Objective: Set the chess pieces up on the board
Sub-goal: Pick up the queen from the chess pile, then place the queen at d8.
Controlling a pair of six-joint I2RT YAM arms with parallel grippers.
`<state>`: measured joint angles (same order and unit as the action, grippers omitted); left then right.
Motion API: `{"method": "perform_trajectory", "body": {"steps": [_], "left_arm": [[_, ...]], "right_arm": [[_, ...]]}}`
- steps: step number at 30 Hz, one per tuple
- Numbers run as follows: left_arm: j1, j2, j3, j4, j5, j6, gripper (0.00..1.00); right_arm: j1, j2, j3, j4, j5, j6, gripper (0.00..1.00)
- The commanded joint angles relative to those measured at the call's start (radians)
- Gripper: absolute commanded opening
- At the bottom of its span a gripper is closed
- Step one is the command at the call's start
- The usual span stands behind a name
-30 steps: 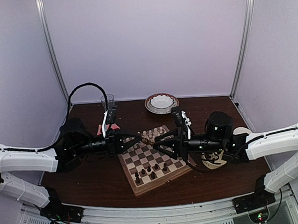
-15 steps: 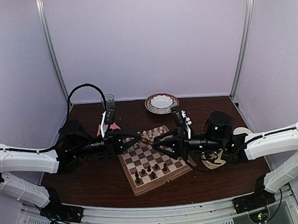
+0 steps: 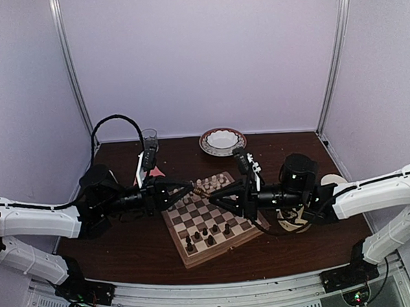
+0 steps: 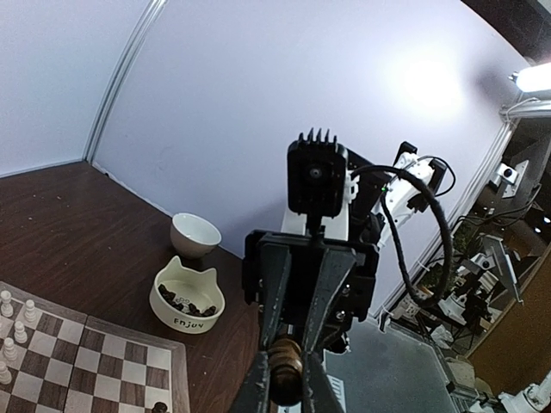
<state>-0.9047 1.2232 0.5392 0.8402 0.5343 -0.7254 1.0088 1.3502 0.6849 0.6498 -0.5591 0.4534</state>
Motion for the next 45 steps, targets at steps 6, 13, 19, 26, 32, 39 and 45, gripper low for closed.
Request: {"method": "perform_trajectory", "body": {"steps": [6,13,19,26,32,39,45], "left_arm": [[0.006,-0.026,-0.008,0.022,-0.014,0.024,0.00],[0.006,-0.168,0.019,-0.431,-0.349,0.247,0.00],[0.005,-0.177,0.055,-0.555,-0.399,0.324,0.00],[0.004,-0.127,0.073,-0.566,-0.395,0.331,0.00],[0.004,-0.157,0.062,-0.600,-0.480,0.358,0.00],[0.004,-0.227,0.018,-0.584,-0.519,0.368,0.00],[0.005,-0.244,0.007,-0.584,-0.569,0.371,0.00]], "right_arm": [[-0.009,-0.008,-0.015,0.029,-0.003,0.006,0.04],[-0.033,-0.087,0.022,-0.269,0.079,-0.035,0.00],[-0.035,-0.115,0.248,-0.936,0.204,-0.157,0.00],[-0.003,0.010,0.514,-1.448,0.304,-0.243,0.00],[0.025,0.170,0.691,-1.649,0.369,-0.247,0.00],[0.048,0.372,0.875,-1.819,0.412,-0.248,0.00],[0.065,0.480,0.979,-1.865,0.418,-0.258,0.00]]}}
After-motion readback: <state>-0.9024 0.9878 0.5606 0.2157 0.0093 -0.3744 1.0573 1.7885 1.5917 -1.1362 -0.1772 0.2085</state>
